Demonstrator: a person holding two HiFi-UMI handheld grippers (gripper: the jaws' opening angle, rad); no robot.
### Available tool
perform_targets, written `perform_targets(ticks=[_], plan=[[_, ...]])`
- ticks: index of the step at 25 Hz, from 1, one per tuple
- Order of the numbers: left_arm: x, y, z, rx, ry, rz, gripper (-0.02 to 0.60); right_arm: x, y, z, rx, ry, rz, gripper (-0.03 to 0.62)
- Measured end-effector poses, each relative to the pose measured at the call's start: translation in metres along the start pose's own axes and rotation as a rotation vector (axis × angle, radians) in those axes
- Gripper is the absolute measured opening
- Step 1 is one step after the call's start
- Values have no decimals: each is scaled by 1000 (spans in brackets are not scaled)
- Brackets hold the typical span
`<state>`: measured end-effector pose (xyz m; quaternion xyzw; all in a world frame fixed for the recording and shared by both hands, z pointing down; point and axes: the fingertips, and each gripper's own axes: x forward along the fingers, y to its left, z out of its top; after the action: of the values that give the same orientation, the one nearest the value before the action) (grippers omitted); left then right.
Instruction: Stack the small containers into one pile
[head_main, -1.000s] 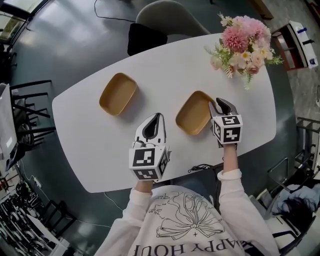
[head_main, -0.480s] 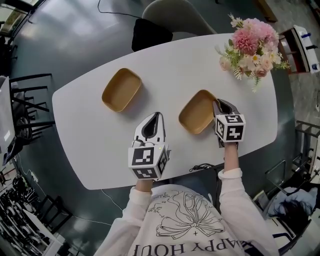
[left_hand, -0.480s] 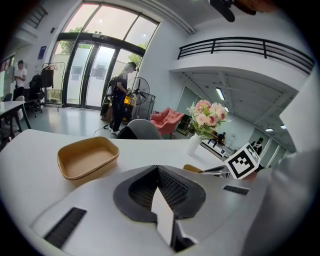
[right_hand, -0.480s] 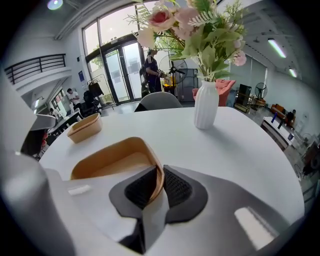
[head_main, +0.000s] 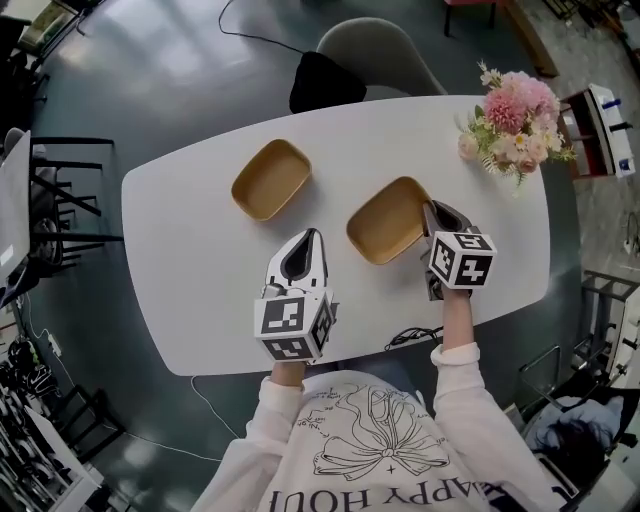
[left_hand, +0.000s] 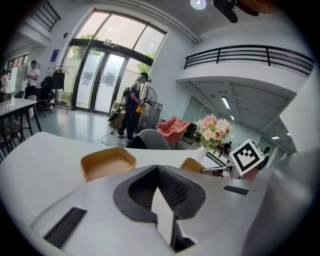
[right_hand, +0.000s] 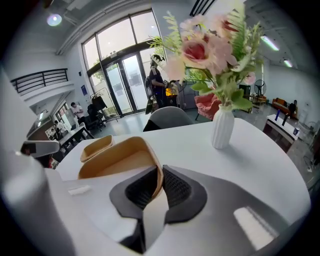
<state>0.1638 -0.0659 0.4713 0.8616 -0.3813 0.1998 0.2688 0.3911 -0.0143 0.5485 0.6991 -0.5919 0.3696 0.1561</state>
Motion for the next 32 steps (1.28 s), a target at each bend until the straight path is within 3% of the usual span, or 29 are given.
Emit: perform_targets(ticks=[16,25,32], plan=[[-76,108,35,-116,-148,182,6,46,151,72,-69,-17,118,43],[-100,160,36,-172,-184,258,6,83,201,82,-91,-7,124,43],[-101,181,34,-199,-175,280,6,110,210,80,-84,22,102,43]])
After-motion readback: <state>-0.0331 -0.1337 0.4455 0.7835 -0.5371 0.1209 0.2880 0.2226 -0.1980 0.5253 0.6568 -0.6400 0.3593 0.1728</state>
